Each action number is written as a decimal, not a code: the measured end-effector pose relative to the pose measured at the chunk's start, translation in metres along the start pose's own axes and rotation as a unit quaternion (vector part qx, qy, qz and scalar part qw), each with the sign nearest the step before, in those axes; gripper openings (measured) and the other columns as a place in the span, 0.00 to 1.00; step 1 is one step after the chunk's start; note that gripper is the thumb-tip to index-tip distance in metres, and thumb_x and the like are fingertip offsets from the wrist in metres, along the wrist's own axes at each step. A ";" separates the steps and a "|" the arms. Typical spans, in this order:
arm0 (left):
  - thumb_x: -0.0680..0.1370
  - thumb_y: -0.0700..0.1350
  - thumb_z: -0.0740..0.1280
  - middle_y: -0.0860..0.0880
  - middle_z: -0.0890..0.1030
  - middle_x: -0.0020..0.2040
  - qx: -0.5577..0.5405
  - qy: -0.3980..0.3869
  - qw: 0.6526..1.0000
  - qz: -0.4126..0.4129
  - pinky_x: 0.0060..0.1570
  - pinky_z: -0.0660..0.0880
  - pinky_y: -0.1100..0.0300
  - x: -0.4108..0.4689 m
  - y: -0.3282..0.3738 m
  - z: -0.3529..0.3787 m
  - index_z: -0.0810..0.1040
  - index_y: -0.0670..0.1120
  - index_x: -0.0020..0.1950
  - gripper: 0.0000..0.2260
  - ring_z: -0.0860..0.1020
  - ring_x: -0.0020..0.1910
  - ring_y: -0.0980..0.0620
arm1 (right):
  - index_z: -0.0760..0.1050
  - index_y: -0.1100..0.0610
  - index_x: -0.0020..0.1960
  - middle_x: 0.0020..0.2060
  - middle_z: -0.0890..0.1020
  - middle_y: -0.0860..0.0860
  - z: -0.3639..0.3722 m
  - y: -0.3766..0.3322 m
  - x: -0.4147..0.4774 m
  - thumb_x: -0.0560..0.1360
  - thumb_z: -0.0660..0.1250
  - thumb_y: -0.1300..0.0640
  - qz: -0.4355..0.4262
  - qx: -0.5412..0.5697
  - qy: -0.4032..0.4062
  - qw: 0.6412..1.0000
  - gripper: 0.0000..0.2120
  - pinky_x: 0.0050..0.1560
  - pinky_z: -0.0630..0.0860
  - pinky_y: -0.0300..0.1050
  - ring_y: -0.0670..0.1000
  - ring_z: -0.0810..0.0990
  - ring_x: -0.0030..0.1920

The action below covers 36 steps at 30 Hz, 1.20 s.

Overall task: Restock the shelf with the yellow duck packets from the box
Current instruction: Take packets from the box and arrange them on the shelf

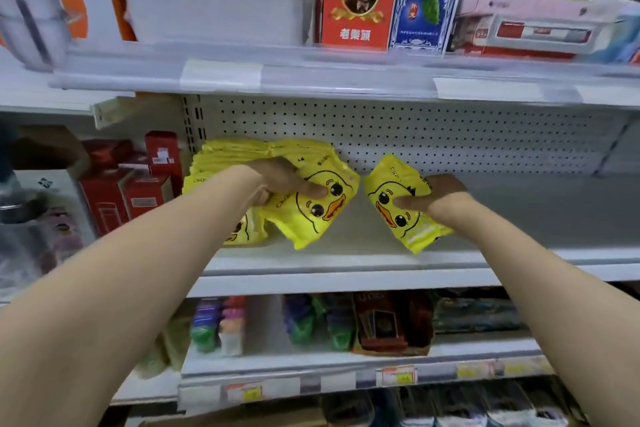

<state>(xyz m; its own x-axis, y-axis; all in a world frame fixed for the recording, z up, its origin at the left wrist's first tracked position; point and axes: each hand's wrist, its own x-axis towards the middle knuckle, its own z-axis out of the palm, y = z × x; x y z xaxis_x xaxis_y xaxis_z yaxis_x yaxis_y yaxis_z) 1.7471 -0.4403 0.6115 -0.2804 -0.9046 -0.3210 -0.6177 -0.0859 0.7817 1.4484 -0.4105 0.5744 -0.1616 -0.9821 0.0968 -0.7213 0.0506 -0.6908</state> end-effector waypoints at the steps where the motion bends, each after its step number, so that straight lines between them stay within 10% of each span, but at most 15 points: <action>1: 0.58 0.58 0.83 0.50 0.83 0.55 0.012 0.013 1.000 0.012 0.56 0.77 0.53 0.010 0.007 -0.003 0.77 0.47 0.59 0.35 0.82 0.51 0.51 | 0.84 0.53 0.50 0.45 0.85 0.51 -0.002 -0.001 0.007 0.67 0.78 0.45 -0.007 -0.021 -0.007 1.000 0.16 0.52 0.78 0.47 0.54 0.83 0.48; 13: 0.68 0.57 0.77 0.49 0.74 0.64 0.387 0.052 0.920 0.046 0.58 0.73 0.55 0.120 0.035 0.004 0.73 0.48 0.69 0.33 0.73 0.63 0.46 | 0.84 0.52 0.46 0.40 0.86 0.48 -0.015 0.015 0.070 0.67 0.79 0.47 -0.062 -0.087 -0.067 0.992 0.12 0.40 0.76 0.39 0.49 0.84 0.43; 20: 0.55 0.65 0.78 0.52 0.78 0.59 0.409 0.078 0.908 0.053 0.53 0.76 0.55 0.197 0.004 -0.014 0.76 0.57 0.63 0.38 0.77 0.55 0.50 | 0.84 0.55 0.45 0.38 0.85 0.49 -0.011 0.018 0.095 0.64 0.81 0.48 -0.066 -0.116 -0.085 0.987 0.15 0.33 0.72 0.37 0.45 0.82 0.37; 36: 0.66 0.53 0.79 0.50 0.72 0.60 0.375 0.093 0.913 0.129 0.52 0.68 0.59 0.165 0.001 -0.013 0.70 0.49 0.67 0.34 0.72 0.60 0.49 | 0.84 0.52 0.44 0.38 0.87 0.47 -0.013 0.004 0.108 0.63 0.82 0.50 -0.073 -0.054 -0.152 0.984 0.13 0.46 0.82 0.46 0.49 0.86 0.39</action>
<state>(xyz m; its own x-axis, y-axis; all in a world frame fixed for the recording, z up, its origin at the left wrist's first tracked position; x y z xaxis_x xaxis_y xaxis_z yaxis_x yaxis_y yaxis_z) 1.7102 -0.5957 0.5660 -0.4017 -0.9154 -0.0275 -0.8977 0.3876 0.2098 1.4188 -0.5142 0.5913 0.1457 -0.9885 -0.0412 -0.7923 -0.0916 -0.6033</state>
